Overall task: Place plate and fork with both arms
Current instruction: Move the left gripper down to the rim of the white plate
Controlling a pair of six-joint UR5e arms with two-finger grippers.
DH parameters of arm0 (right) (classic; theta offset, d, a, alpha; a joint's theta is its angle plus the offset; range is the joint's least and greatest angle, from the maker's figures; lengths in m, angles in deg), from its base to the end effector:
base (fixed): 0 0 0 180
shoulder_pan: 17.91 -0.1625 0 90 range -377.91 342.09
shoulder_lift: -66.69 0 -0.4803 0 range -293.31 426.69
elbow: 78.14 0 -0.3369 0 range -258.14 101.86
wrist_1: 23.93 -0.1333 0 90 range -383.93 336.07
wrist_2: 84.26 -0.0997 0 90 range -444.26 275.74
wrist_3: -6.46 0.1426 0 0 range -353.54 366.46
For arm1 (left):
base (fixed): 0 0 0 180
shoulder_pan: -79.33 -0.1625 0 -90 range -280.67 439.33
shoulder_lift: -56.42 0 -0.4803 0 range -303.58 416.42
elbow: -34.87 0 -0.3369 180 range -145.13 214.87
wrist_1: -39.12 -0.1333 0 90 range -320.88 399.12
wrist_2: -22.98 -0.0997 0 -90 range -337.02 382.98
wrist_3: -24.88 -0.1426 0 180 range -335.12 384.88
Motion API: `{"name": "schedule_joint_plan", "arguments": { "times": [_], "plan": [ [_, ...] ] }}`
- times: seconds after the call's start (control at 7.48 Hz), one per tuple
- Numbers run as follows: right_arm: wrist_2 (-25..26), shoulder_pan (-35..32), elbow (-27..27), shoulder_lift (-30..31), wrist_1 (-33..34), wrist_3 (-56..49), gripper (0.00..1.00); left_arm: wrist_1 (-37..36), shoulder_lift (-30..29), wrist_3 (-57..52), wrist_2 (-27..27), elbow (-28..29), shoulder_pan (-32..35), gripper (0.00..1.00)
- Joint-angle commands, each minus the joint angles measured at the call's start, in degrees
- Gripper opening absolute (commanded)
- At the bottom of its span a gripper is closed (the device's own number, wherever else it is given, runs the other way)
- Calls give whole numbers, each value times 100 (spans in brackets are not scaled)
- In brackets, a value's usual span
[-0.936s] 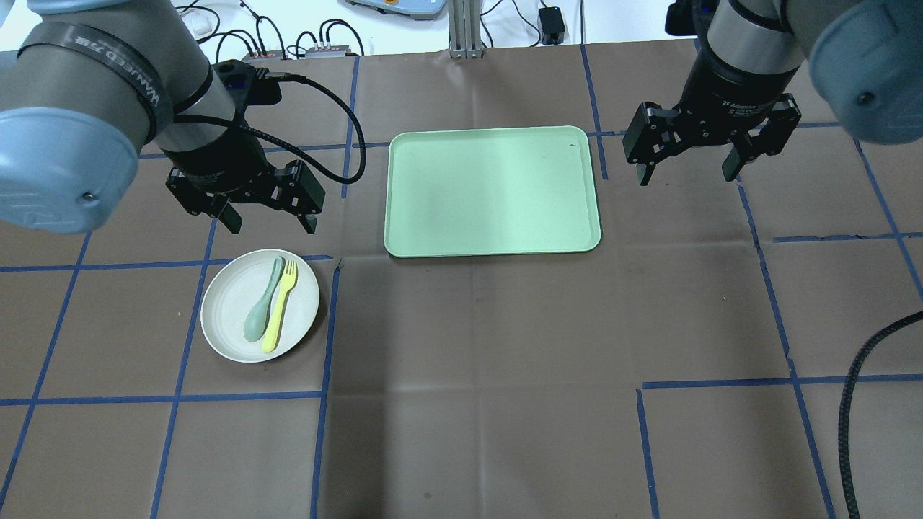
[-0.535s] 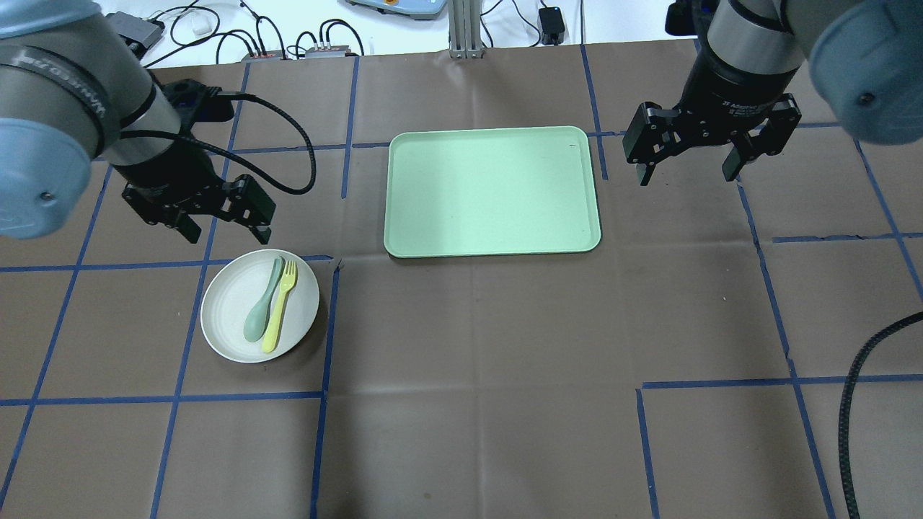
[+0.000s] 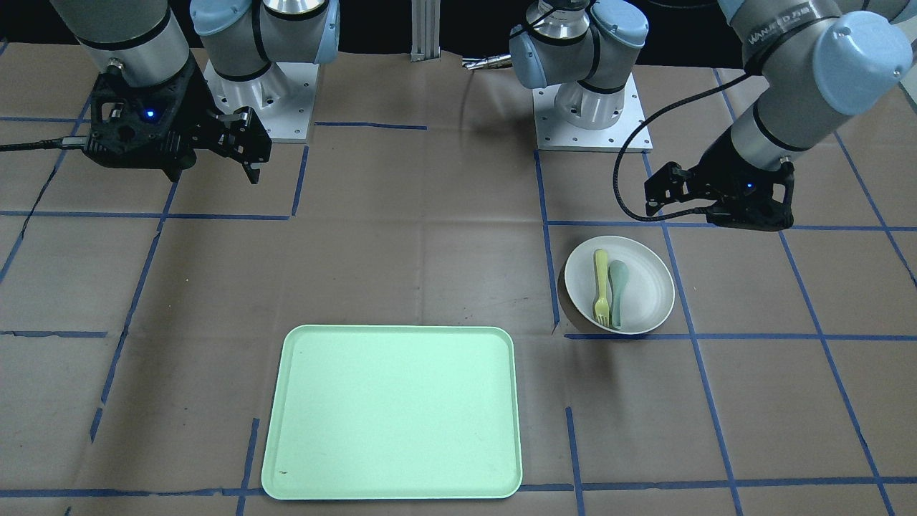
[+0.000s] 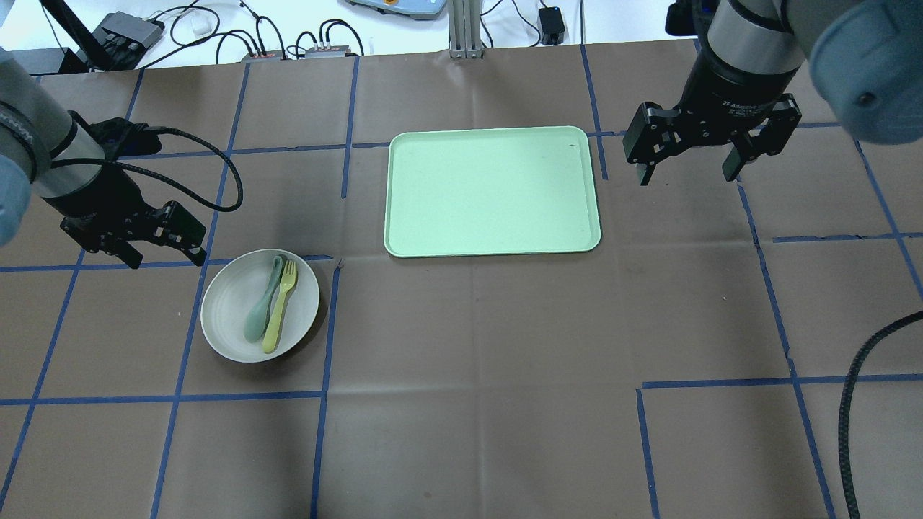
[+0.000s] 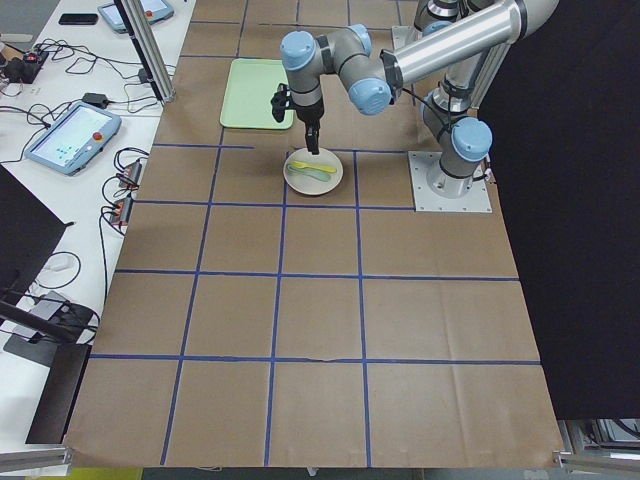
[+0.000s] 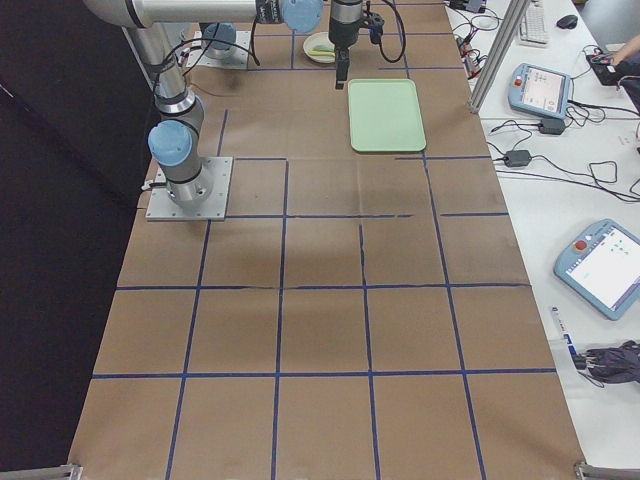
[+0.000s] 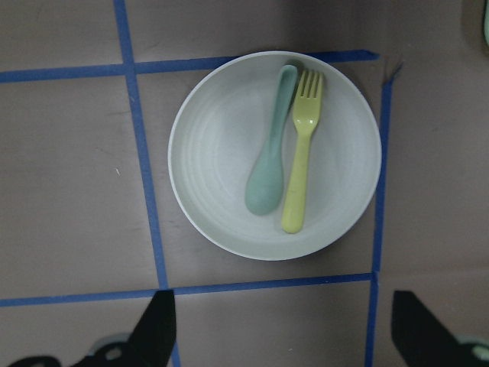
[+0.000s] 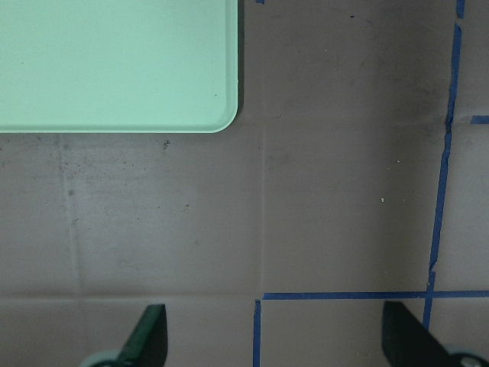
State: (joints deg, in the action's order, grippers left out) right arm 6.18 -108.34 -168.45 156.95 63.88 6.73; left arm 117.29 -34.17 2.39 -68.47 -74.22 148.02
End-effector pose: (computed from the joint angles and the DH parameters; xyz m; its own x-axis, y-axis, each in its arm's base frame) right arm 0.1354 -0.4278 0.4961 -1.0000 -0.0031 0.0079 -0.0028 0.9992 0.0390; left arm 0.0251 -0.4211 0.3745 -0.9994 0.0203 0.0291 0.0241 0.9904 0.1358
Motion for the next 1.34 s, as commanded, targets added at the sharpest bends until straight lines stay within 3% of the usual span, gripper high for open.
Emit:
{"name": "schedule_joint_plan", "arguments": {
  "times": [0.0,0.4,0.67,1.07,1.2],
  "plan": [
    [0,0,-13,0,0,0,100,-1195,-204,-333,-171,-734,-154,99],
    [0,-9,-5,0,0,0,100,-1426,-766,-720,-92,-842,-514,97],
    [0,0,-13,0,0,0,100,-1427,-1091,-713,397,-798,-558,92],
    [-9,-9,-5,0,0,0,100,-1805,-1443,-731,400,-816,-760,93],
    [0,0,-4,0,0,0,100,-1909,-1505,-696,400,-816,-769,83]
  ]
}}
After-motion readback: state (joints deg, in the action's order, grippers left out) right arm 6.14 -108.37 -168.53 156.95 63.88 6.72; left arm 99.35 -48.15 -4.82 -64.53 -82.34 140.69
